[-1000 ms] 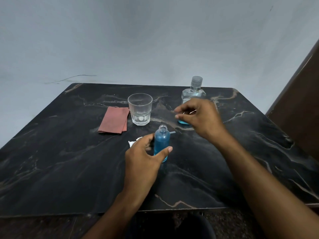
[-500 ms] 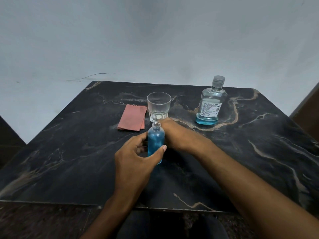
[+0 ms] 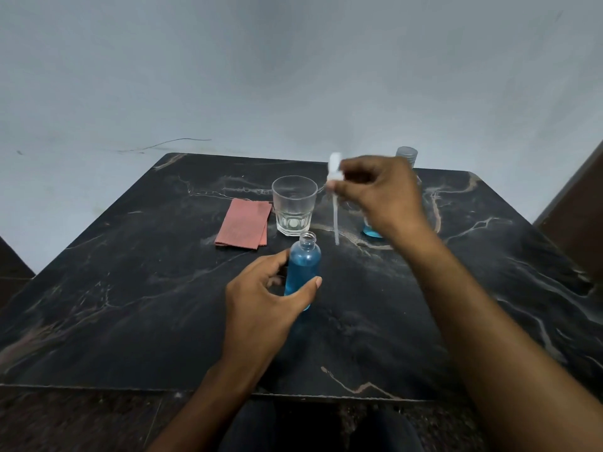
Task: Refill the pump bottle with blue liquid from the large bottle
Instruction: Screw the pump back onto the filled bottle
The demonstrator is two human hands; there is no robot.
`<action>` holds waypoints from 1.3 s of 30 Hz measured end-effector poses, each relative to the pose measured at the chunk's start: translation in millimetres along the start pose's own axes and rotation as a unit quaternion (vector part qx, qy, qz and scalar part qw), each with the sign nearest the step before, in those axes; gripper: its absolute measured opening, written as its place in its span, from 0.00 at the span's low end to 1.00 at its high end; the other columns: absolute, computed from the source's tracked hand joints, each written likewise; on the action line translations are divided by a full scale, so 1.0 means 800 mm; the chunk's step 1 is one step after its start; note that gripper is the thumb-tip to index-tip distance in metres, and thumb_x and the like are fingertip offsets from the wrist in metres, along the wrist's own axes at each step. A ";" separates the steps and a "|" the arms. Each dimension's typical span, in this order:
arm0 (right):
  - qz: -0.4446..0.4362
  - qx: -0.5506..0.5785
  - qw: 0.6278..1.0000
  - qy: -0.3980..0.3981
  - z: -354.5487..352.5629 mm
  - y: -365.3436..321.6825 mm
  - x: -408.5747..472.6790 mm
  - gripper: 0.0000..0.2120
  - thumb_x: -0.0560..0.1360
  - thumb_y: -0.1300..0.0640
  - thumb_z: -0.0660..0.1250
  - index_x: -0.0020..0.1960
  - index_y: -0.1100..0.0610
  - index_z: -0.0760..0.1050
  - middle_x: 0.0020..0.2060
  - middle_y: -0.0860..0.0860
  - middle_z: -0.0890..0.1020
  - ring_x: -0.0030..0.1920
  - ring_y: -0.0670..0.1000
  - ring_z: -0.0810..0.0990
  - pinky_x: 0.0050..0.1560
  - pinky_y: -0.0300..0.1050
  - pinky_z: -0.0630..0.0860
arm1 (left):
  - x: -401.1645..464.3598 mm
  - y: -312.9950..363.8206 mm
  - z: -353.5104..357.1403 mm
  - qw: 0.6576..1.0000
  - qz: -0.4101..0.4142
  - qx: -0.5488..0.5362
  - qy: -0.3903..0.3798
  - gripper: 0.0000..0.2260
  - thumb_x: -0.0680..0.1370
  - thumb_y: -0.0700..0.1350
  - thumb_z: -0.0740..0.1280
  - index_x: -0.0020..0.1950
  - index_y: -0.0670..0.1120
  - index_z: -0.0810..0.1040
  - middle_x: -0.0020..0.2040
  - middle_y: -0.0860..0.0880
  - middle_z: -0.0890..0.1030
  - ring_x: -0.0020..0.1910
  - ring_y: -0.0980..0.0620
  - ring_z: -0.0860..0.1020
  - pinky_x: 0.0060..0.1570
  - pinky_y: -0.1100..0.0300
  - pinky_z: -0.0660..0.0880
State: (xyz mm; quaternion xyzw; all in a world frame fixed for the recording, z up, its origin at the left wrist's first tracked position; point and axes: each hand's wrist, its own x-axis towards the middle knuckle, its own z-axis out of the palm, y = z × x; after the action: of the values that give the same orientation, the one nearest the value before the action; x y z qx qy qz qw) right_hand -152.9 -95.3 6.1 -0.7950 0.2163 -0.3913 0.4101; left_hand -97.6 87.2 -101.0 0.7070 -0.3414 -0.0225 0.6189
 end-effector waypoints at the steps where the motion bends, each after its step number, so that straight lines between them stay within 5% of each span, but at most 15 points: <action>1: 0.007 0.074 0.996 0.040 -0.011 -0.004 0.001 0.15 0.69 0.63 0.79 0.55 0.64 0.83 0.41 0.54 0.87 0.38 0.52 0.87 0.44 0.44 0.84 | 0.001 0.000 0.002 1.000 0.001 0.003 -0.002 0.22 0.68 0.47 0.82 0.61 0.57 0.83 0.51 0.59 0.86 0.49 0.58 0.85 0.52 0.57 0.83; 4: 0.004 0.240 0.965 0.105 -0.042 -0.016 0.003 0.11 0.69 0.67 0.77 0.51 0.69 0.83 0.38 0.56 0.86 0.35 0.53 0.84 0.41 0.46 0.83 | 0.001 -0.002 0.007 1.000 0.005 0.010 -0.006 0.23 0.68 0.49 0.82 0.61 0.58 0.83 0.50 0.61 0.86 0.48 0.58 0.85 0.51 0.56 0.84; 9: -0.019 0.324 0.943 0.066 -0.064 -0.035 -0.002 0.03 0.71 0.67 0.76 0.44 0.65 0.84 0.37 0.56 0.86 0.37 0.56 0.83 0.44 0.47 0.80 | -0.001 -0.004 0.014 1.000 0.009 0.013 -0.012 0.24 0.68 0.51 0.82 0.63 0.58 0.83 0.50 0.63 0.85 0.48 0.60 0.84 0.50 0.61 0.83; 17: -0.014 0.304 0.952 0.034 -0.054 -0.030 -0.012 0.04 0.71 0.67 0.76 0.45 0.63 0.84 0.36 0.55 0.86 0.37 0.55 0.84 0.42 0.47 0.81 | 0.000 0.004 0.017 1.000 0.012 0.006 -0.005 0.22 0.68 0.51 0.82 0.60 0.60 0.83 0.47 0.61 0.85 0.46 0.56 0.85 0.48 0.54 0.84; 24: 0.001 0.259 0.966 -0.004 -0.047 -0.023 -0.025 0.06 0.68 0.65 0.78 0.44 0.61 0.85 0.39 0.55 0.87 0.37 0.56 0.84 0.41 0.48 0.81 | 0.000 0.018 0.018 1.000 0.023 0.007 -0.007 0.21 0.68 0.49 0.82 0.60 0.57 0.84 0.45 0.57 0.85 0.43 0.55 0.84 0.45 0.62 0.82; 29: 0.030 0.160 0.983 -0.090 -0.034 -0.012 -0.046 0.10 0.68 0.61 0.80 0.49 0.60 0.86 0.40 0.53 0.88 0.35 0.46 0.83 0.38 0.39 0.80 | 0.004 0.030 0.018 0.999 0.035 0.018 -0.009 0.19 0.69 0.50 0.81 0.58 0.60 0.83 0.44 0.56 0.84 0.40 0.56 0.82 0.39 0.69 0.78; 39: 0.072 0.130 0.968 -0.203 -0.048 -0.007 -0.056 0.09 0.70 0.61 0.77 0.50 0.54 0.86 0.48 0.50 0.88 0.45 0.45 0.84 0.41 0.36 0.77 | 0.003 0.040 0.020 0.998 0.057 0.036 -0.010 0.14 0.69 0.48 0.80 0.54 0.55 0.86 0.42 0.57 0.83 0.39 0.60 0.78 0.38 0.72 0.73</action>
State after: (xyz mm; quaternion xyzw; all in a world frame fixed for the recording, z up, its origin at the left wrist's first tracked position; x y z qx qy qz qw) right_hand -210.8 -80.9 4.1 -0.7800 0.1323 -0.2162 0.5721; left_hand -117.9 72.0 -75.6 0.7078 -0.3881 0.0175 0.5900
